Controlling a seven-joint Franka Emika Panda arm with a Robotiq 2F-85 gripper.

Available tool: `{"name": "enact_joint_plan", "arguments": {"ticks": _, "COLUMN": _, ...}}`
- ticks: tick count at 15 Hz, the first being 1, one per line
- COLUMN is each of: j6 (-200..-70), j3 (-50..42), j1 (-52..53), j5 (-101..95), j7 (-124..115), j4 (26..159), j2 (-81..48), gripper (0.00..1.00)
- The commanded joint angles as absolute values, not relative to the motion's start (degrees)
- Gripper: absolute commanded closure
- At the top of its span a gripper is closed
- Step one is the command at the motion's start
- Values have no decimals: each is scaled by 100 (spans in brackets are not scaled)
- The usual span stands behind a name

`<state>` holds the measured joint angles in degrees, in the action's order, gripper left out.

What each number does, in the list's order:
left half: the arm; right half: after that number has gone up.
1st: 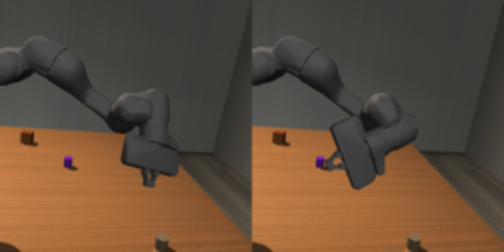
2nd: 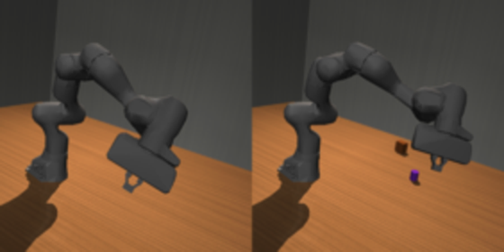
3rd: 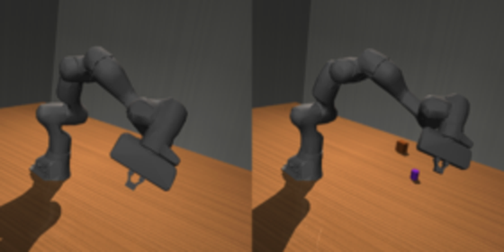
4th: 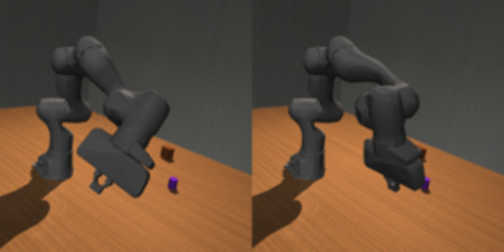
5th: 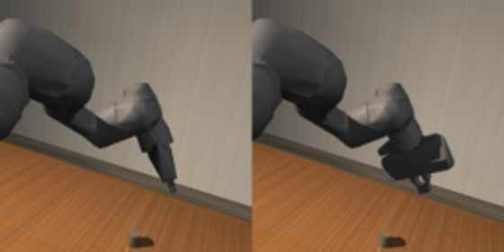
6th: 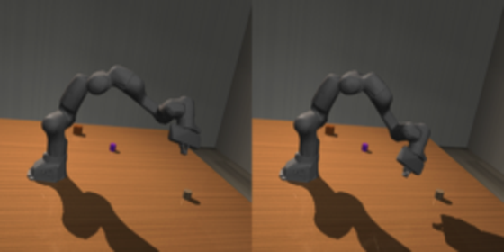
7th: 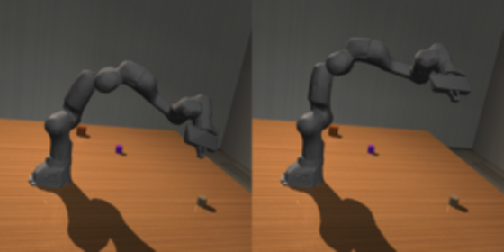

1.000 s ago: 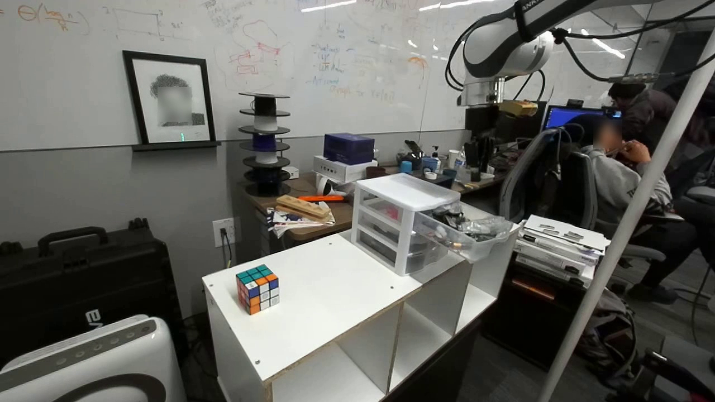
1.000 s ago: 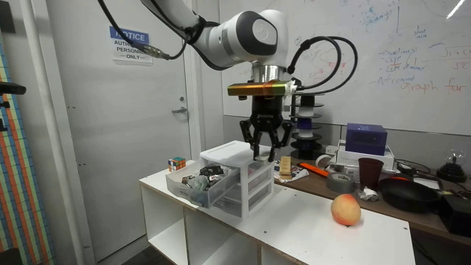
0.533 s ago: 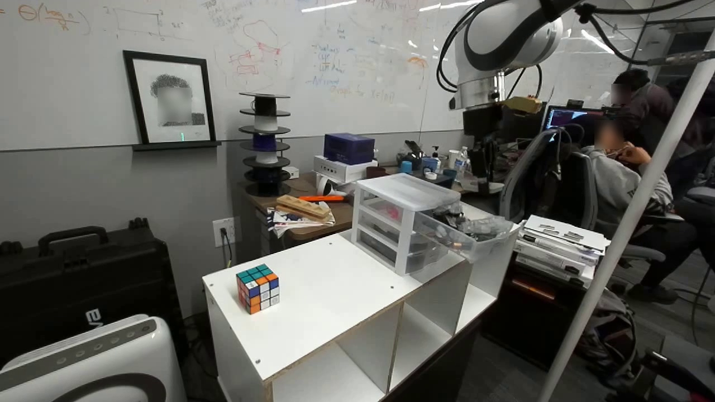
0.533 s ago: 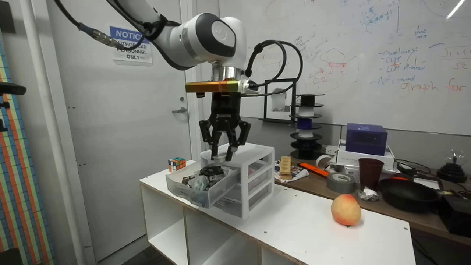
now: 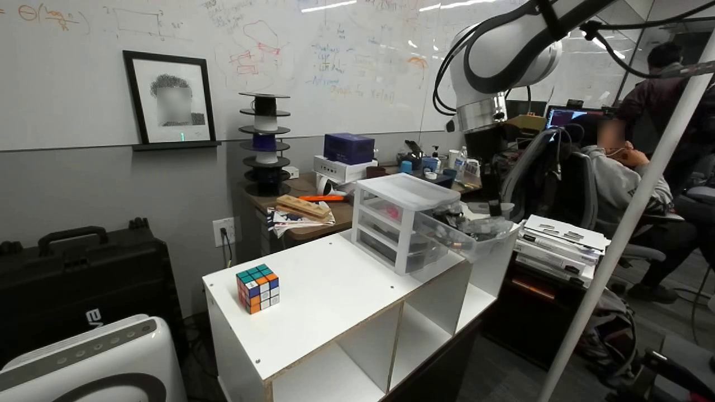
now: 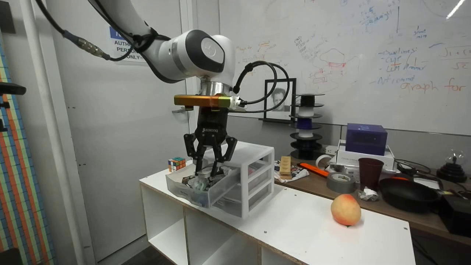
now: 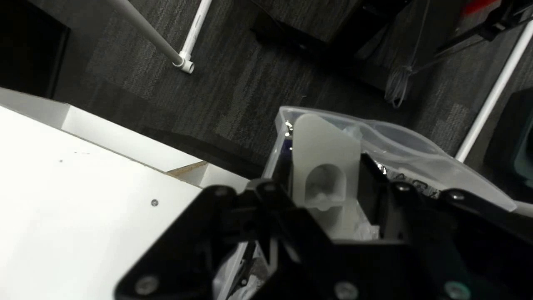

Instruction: Put the two white objects into the drawer then close the drawer.

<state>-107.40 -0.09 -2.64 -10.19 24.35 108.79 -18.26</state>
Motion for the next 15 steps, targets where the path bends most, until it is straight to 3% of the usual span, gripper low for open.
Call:
{"name": "enact_joint_plan", "arguments": {"ticks": 1, "j6": -10862, "j3": 108, "j1": -315, "j5": -957, "j7": 2812, "j4": 10903, "j2": -1886, "gripper": 83}}
{"name": "enact_joint_plan", "arguments": {"ticks": 15, "j6": -11876, "j3": 343, "j1": -193, "j5": -660, "j7": 2530, "j4": 10530, "j2": -2401, "gripper": 81}}
